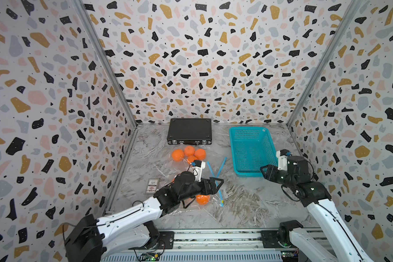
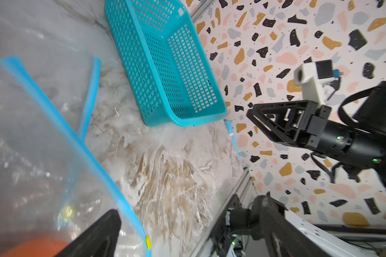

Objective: Open the zip-top bag and take out the orange
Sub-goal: Move the basket to the center of the board, then pick up the zipper food storage bag at the center of the board.

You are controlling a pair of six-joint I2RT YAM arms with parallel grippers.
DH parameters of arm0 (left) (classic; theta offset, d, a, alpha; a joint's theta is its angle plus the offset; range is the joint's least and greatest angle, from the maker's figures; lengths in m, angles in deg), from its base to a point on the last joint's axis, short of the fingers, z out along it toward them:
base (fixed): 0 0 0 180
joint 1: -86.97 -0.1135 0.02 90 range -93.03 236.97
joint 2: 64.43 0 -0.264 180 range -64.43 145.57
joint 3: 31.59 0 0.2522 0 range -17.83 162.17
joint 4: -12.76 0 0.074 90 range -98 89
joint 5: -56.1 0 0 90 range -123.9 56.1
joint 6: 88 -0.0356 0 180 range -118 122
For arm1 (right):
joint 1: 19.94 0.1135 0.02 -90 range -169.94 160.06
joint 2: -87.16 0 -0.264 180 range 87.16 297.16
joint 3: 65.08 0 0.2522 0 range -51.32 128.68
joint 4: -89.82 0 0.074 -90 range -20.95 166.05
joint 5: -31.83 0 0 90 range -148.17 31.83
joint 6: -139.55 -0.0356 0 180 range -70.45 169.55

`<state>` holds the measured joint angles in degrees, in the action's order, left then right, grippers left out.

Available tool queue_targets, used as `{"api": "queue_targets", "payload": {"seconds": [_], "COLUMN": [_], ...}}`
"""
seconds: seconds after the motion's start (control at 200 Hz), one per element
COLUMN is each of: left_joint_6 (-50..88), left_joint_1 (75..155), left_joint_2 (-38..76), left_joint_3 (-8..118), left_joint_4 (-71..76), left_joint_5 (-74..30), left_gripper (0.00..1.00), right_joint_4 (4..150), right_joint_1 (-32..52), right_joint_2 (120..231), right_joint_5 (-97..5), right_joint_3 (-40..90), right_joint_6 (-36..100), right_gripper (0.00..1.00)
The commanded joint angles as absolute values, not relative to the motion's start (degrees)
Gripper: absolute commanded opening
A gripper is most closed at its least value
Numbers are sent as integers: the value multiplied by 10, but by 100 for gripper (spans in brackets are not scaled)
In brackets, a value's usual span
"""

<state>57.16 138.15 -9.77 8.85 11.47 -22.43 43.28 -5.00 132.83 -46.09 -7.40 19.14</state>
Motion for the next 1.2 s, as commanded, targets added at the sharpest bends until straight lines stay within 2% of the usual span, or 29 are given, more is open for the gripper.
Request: {"api": "queue_targets", "payload": {"seconds": [0.0, 0.055, 0.17, 0.345, 0.551, 0.711, 0.896, 1.066, 1.196], "left_joint_6": [698, 738, 791, 853, 927, 925, 907, 903, 910], "left_joint_1": [1388, 1400, 1442, 1541, 1608, 1612, 1613, 1613, 1614], "left_joint_2": [-138, -144, -127, -106, -24, 46, 54, 81, 109], "left_joint_3": [22, -5, -12, -23, -61, -68, -47, -39, -25], "left_joint_4": [145, 188, 187, 201, 307, 409, 384, 408, 415], "left_joint_5": [-192, -186, -211, -337, -460, -505, -551, -572, -566], "left_gripper": [99, 99, 99, 99, 95, 93, 86, 71, 71], "right_joint_4": [468, 489, 510, 541, 559, 592, 601, 616, 614], "right_joint_1": [8, 50, 142, 248, 264, 267, 269, 268, 269], "right_joint_2": [1339, 1357, 1425, 1487, 1529, 1539, 1564, 1576, 1582], "right_joint_5": [-456, -469, -518, -611, -610, -593, -587, -582, -586], "right_joint_3": [-87, -90, -71, -49, -46, -58, -62, -70, -67], "right_joint_6": [165, 159, 164, 169, 164, 166, 177, 184, 191], "right_gripper": [55, 55, 54, 50, 49, 50, 50, 50, 50]}}
